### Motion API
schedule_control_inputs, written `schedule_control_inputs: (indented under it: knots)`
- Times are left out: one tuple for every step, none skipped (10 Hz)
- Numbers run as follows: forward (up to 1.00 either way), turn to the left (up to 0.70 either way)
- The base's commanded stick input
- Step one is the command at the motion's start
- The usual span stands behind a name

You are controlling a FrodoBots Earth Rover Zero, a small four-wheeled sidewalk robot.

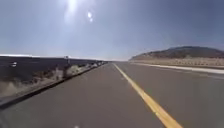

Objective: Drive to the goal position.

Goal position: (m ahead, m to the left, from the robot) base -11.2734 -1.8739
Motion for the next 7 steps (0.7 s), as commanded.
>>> schedule_control_inputs:
  knots:
    - [0.85, 0.0]
    - [0.85, 0.0]
    - [0.85, 0.0]
    - [0.85, 0.0]
    - [0.85, 0.0]
    - [0.85, 0.0]
    - [0.85, 0.0]
